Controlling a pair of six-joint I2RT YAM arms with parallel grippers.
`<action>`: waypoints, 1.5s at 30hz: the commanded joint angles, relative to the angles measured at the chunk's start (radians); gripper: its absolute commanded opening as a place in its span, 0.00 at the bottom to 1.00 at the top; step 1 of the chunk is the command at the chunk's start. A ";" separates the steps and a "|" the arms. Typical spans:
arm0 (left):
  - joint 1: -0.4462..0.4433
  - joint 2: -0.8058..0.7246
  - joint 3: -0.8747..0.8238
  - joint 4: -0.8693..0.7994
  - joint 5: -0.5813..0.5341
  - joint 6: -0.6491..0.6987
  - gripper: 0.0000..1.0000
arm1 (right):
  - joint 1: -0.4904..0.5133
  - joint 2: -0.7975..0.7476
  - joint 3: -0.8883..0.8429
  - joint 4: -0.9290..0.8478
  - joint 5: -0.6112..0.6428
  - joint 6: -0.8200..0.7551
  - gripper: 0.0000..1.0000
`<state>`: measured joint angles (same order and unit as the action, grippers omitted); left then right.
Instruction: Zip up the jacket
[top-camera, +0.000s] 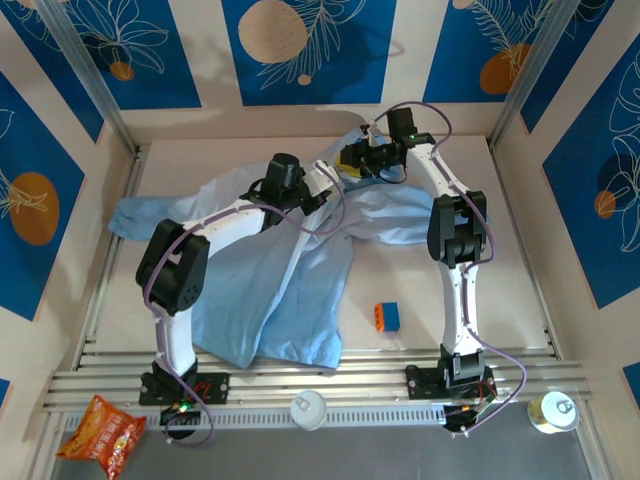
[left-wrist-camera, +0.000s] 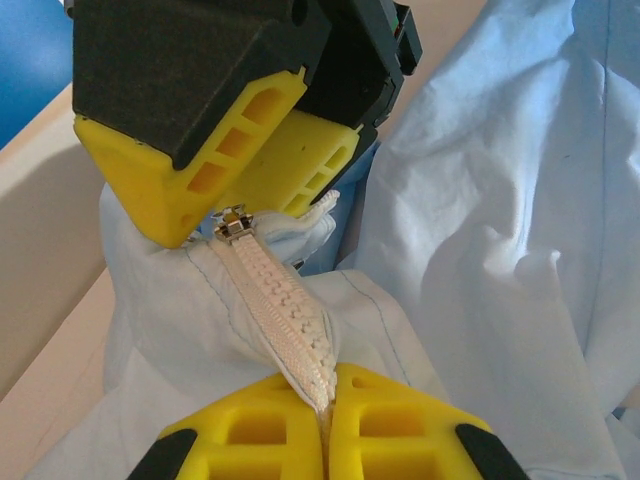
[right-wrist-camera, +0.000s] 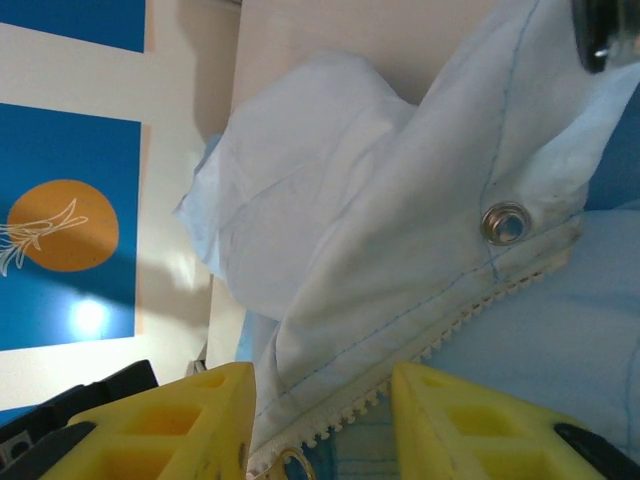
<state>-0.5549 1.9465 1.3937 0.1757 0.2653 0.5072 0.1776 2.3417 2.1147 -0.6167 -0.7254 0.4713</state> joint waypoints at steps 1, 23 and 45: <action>-0.001 0.017 0.019 0.040 0.031 0.016 0.00 | 0.007 -0.039 -0.011 0.024 -0.059 0.032 0.39; 0.002 0.023 0.027 0.024 0.009 -0.001 0.00 | 0.022 -0.134 -0.133 0.091 -0.021 0.036 0.27; 0.021 -0.001 0.057 -0.066 0.035 -0.105 0.00 | 0.065 -0.223 -0.223 0.174 0.232 -0.176 0.00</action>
<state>-0.5449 1.9556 1.4185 0.1257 0.2615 0.4419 0.2230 2.1632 1.9057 -0.4599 -0.5632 0.3695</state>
